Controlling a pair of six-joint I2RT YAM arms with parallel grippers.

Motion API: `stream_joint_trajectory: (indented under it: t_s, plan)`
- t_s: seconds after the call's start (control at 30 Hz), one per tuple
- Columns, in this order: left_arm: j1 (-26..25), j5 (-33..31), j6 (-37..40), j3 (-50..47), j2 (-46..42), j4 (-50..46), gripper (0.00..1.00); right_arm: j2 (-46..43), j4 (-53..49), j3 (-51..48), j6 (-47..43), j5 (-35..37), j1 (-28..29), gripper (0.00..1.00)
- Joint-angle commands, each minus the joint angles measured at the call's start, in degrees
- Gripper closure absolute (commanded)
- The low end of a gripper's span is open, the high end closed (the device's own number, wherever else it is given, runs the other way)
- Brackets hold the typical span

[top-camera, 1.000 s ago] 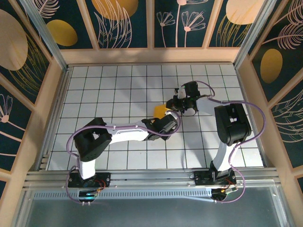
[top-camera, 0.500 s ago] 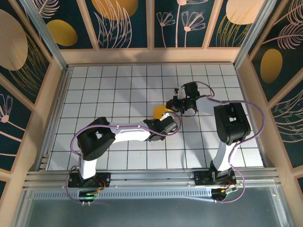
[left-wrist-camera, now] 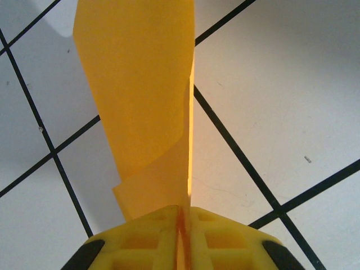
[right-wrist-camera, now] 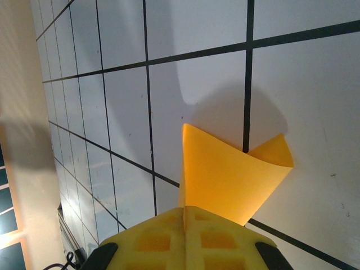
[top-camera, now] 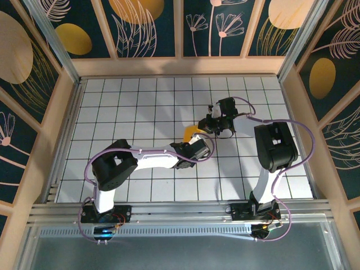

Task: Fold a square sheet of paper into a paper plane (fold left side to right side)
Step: Fold the wing for the fifth time at the center of the table.

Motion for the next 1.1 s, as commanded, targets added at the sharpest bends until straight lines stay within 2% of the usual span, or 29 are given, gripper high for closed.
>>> stream_joint_trajectory:
  t_s: [0.0, 0.2, 0.43, 0.53, 0.77, 0.93, 1.07]
  plan:
    - [-0.16, 0.32, -1.55, -0.62, 0.74, 0.83, 0.92, 1.04, -1.26, 1.3, -0.54, 1.07, -0.63, 1.0]
    - [0.12, 2.74, -1.98, -0.38, 1.7, 1.55, 0.98, -0.89, -0.97, -0.08, -0.89, 2.15, -2.07, 1.0]
    - [1.31, 6.72, -1.52, -0.57, 1.88, 2.72, 1.0, -5.93, -3.63, -2.18, -3.4, 6.4, -6.42, 0.84]
    - [2.75, 10.34, -1.32, -1.53, 0.7, 4.62, 1.0, -8.93, -4.46, -3.51, -4.49, 8.32, -9.07, 0.76]
    - [8.7, 26.43, -1.68, -2.63, -1.6, 9.04, 1.0, -15.46, -5.19, -6.57, -7.34, 12.11, -13.94, 0.62]
    - [12.1, 37.25, -4.63, -3.3, -1.37, 12.62, 1.0, -17.13, -4.52, -8.63, -8.66, 11.54, -15.04, 0.59]
    - [15.15, 45.34, -8.61, -4.15, -0.42, 16.05, 1.0, -16.98, -2.46, -10.51, -9.16, 7.85, -15.01, 0.58]
